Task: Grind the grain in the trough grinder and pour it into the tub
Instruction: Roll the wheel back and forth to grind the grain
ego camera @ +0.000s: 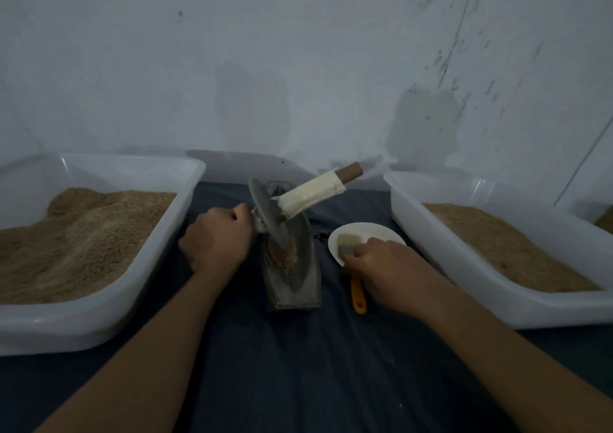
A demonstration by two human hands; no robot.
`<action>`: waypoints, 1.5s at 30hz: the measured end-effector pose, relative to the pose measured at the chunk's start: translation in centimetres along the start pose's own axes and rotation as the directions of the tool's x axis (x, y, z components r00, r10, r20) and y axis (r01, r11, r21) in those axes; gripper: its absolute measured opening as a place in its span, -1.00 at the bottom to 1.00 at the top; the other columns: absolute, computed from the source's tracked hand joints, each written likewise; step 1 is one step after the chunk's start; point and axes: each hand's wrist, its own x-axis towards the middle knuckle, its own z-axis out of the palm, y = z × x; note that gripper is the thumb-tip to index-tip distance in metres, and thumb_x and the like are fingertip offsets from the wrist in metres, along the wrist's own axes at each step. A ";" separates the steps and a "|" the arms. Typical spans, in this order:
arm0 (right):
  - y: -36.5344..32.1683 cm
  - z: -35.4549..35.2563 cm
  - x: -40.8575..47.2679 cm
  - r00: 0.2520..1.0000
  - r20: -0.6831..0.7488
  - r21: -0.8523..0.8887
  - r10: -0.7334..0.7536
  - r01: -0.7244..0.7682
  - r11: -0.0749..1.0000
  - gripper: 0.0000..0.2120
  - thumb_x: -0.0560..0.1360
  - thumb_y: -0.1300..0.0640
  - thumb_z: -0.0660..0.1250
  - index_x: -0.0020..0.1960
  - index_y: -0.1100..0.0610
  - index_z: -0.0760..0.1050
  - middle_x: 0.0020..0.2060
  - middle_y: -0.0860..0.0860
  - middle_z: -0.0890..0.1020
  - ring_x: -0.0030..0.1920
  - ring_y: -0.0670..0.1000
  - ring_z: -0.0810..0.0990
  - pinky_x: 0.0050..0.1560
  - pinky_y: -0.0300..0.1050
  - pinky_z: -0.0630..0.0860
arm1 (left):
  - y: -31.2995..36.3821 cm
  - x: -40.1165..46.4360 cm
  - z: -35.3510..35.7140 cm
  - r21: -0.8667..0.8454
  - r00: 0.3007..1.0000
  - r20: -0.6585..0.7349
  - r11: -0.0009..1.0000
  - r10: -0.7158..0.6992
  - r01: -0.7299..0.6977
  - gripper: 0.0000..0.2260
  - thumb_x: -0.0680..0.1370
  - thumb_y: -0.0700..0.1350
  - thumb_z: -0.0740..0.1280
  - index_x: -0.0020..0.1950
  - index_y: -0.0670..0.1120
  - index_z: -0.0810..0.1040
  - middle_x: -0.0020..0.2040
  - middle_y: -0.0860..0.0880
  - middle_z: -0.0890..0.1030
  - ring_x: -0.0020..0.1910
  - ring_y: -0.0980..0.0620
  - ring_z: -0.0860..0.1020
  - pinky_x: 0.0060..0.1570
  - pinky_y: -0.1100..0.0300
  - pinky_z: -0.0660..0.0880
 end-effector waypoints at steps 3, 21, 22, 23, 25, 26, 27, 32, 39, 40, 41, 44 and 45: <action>0.0 -2.3 0.5 0.999 0.029 0.007 0.038 -0.039 0.999 -0.58 0.56 0.19 0.28 0.33 -0.19 0.55 0.15 -0.08 0.60 0.09 0.01 0.57 -0.08 -0.12 0.43 | -0.1 0.2 0.1 0.013 1.000 -0.002 1.000 0.012 -0.012 -0.51 0.50 0.19 0.07 -0.44 -0.07 0.53 -0.41 -0.06 0.52 -0.41 -0.07 0.48 -0.22 0.10 0.44; 1.8 -2.6 12.8 0.994 0.046 -0.015 0.100 -0.100 0.995 -0.81 0.35 -0.02 0.45 -0.12 -0.02 0.49 -0.28 -0.05 0.54 -0.33 -0.05 0.52 -0.42 -0.18 0.36 | 0.7 1.7 -0.8 0.496 0.902 0.213 0.754 0.376 -0.431 -0.68 0.62 0.02 -0.04 -0.15 -0.05 0.42 -0.15 -0.07 0.52 -0.22 -0.10 0.42 -0.33 0.16 0.24; 1.9 -2.3 13.4 0.994 0.050 -0.013 0.092 -0.092 0.996 -0.82 0.34 -0.03 0.45 -0.16 -0.03 0.48 -0.30 -0.05 0.54 -0.34 -0.05 0.52 -0.42 -0.18 0.35 | 0.9 2.0 -0.6 0.498 0.901 0.229 0.751 0.368 -0.433 -0.68 0.63 0.04 -0.03 -0.12 -0.04 0.45 -0.11 -0.09 0.54 -0.18 -0.12 0.46 -0.30 0.13 0.26; 2.2 -1.7 14.0 0.994 0.054 -0.002 0.095 -0.095 0.996 -0.82 0.34 -0.04 0.44 -0.16 -0.02 0.48 -0.30 -0.05 0.55 -0.33 -0.05 0.52 -0.41 -0.19 0.36 | 1.0 2.4 -0.2 0.504 0.890 0.250 0.733 0.382 -0.457 -0.67 0.64 0.04 -0.03 -0.07 -0.04 0.47 -0.06 -0.11 0.57 -0.13 -0.13 0.49 -0.28 0.11 0.26; 2.8 -0.8 14.8 0.992 0.043 0.030 0.115 -0.116 0.993 -0.81 0.33 -0.06 0.44 -0.13 -0.01 0.54 -0.30 -0.06 0.56 -0.33 -0.05 0.53 -0.40 -0.19 0.36 | 1.6 3.6 0.2 0.517 0.873 0.311 0.704 0.375 -0.487 -0.66 0.64 0.05 -0.05 0.00 -0.03 0.48 0.05 -0.14 0.59 -0.05 -0.16 0.52 -0.23 0.08 0.26; 3.0 -0.4 15.1 0.992 0.025 0.040 0.125 -0.126 0.991 -0.80 0.31 -0.07 0.43 -0.13 -0.02 0.55 -0.30 -0.06 0.57 -0.33 -0.04 0.53 -0.41 -0.20 0.35 | 2.0 4.3 0.3 0.503 0.877 0.335 0.722 0.345 -0.476 -0.65 0.65 0.06 -0.04 0.02 -0.04 0.50 0.09 -0.16 0.59 0.01 -0.18 0.54 -0.17 0.05 0.28; 3.2 -0.2 15.4 0.991 0.004 0.046 0.134 -0.134 0.990 -0.81 0.31 -0.07 0.43 -0.13 -0.02 0.56 -0.31 -0.06 0.57 -0.34 -0.03 0.54 -0.41 -0.20 0.34 | 2.3 4.9 0.4 0.490 0.880 0.362 0.740 0.308 -0.460 -0.64 0.66 0.07 -0.02 0.06 -0.06 0.52 0.14 -0.18 0.59 0.09 -0.20 0.55 -0.11 0.03 0.29; 2.8 0.4 14.7 0.980 -0.088 0.040 0.176 -0.173 0.984 -0.78 0.34 -0.10 0.41 -0.07 -0.04 0.56 -0.26 -0.06 0.58 -0.31 -0.01 0.51 -0.37 -0.17 0.30 | 3.3 4.8 -0.1 0.534 0.825 0.437 0.635 0.358 -0.558 -0.64 0.67 0.01 0.00 0.19 -0.09 0.53 0.08 -0.19 0.56 0.10 -0.21 0.55 -0.09 0.00 0.31; -0.2 1.0 8.6 0.887 -0.437 -0.069 0.149 -0.199 0.978 -0.75 0.30 0.07 0.52 -0.19 0.06 0.46 -0.40 0.05 0.54 -0.44 0.10 0.36 -0.38 -0.13 0.15 | 1.9 -1.0 -3.5 0.578 0.724 0.402 0.459 0.560 -0.675 -0.93 0.65 -0.12 0.14 -0.02 -0.05 0.28 -0.09 -0.10 0.52 -0.13 -0.16 0.53 -0.29 0.06 0.31; -0.6 0.8 7.8 0.877 -0.455 -0.072 0.155 -0.210 0.975 -0.72 0.26 0.11 0.54 -0.22 0.07 0.43 -0.46 0.05 0.50 -0.48 0.08 0.31 -0.40 -0.17 0.10 | 1.7 -1.5 -4.1 0.588 0.710 0.410 0.429 0.573 -0.686 -0.95 0.65 -0.12 0.16 0.03 -0.05 0.28 -0.06 -0.10 0.55 -0.13 -0.16 0.54 -0.31 0.06 0.32; -0.9 0.8 7.1 0.874 -0.459 -0.082 0.158 -0.219 0.972 -0.69 0.24 0.12 0.55 -0.24 0.06 0.41 -0.49 0.04 0.49 -0.51 0.07 0.30 -0.41 -0.19 0.06 | 1.5 -2.0 -4.6 0.602 0.701 0.412 0.404 0.582 -0.689 -0.92 0.64 -0.11 0.17 0.12 -0.06 0.31 -0.05 -0.10 0.56 -0.15 -0.16 0.54 -0.33 0.06 0.32; -1.0 1.0 5.9 0.861 -0.485 -0.115 0.153 -0.236 0.965 -0.68 0.22 0.09 0.57 -0.25 0.05 0.41 -0.51 0.01 0.46 -0.54 0.06 0.27 -0.42 -0.23 -0.01 | 1.1 -2.6 -5.4 0.632 0.675 0.396 0.349 0.623 -0.692 -0.87 0.63 -0.10 0.18 0.15 -0.08 0.34 -0.11 -0.08 0.55 -0.27 -0.10 0.41 -0.38 0.08 0.27; -0.8 1.0 5.9 0.849 -0.509 -0.113 0.140 -0.227 0.967 -0.67 0.20 0.08 0.58 -0.26 0.05 0.42 -0.52 0.01 0.45 -0.53 0.05 0.23 -0.40 -0.24 -0.04 | 1.2 -2.6 -5.5 0.630 0.665 0.412 0.332 0.623 -0.702 -0.91 0.62 -0.10 0.20 0.09 -0.07 0.32 -0.13 -0.07 0.54 -0.29 -0.09 0.38 -0.38 0.08 0.27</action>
